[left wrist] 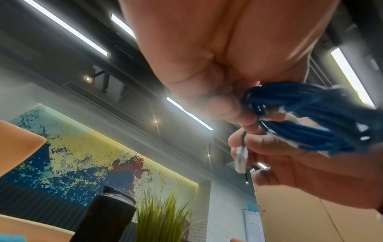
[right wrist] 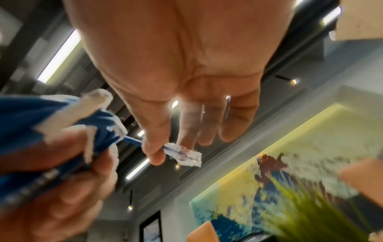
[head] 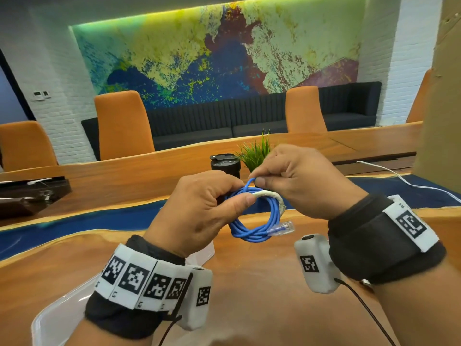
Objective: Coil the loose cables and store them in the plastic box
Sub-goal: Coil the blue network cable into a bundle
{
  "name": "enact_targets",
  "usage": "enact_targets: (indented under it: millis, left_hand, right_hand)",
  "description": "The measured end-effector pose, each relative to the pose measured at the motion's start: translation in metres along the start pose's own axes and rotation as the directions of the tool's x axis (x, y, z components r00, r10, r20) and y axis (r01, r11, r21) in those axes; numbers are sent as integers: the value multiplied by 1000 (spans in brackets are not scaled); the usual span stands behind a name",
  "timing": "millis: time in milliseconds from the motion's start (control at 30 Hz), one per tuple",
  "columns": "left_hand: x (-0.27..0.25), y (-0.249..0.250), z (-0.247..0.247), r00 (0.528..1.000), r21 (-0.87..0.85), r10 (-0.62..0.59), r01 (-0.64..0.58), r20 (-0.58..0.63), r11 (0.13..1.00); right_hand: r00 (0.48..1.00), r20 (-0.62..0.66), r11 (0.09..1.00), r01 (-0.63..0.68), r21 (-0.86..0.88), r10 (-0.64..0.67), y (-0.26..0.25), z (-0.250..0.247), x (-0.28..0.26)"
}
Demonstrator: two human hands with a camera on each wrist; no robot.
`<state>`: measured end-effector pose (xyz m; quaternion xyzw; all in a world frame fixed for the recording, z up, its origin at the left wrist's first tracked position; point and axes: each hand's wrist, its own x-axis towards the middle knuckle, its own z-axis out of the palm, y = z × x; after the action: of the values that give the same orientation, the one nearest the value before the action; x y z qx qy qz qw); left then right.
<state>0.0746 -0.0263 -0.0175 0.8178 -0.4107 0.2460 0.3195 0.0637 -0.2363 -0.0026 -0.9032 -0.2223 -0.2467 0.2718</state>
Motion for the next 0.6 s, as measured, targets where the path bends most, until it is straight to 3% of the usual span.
enact_targets:
  millis: [100, 267, 333, 600]
  left_hand:
    - [2, -2, 0, 998, -18, 8, -9, -70, 1000]
    - [1, -3, 2, 991, -92, -42, 30, -125, 995]
    - [1, -3, 5, 991, -130, -53, 36, -125, 991]
    - [2, -1, 6, 973, -82, -37, 19, -227, 996]
  right_hand:
    - [987, 88, 934, -157, 322, 136, -4, -1, -2]
    - [914, 280, 592, -404, 697, 293, -5, 3, -4]
    - [890, 348, 465, -452, 762, 296, -4, 3, -4]
    - [847, 497, 122, -523, 844, 189, -8, 5, -6]
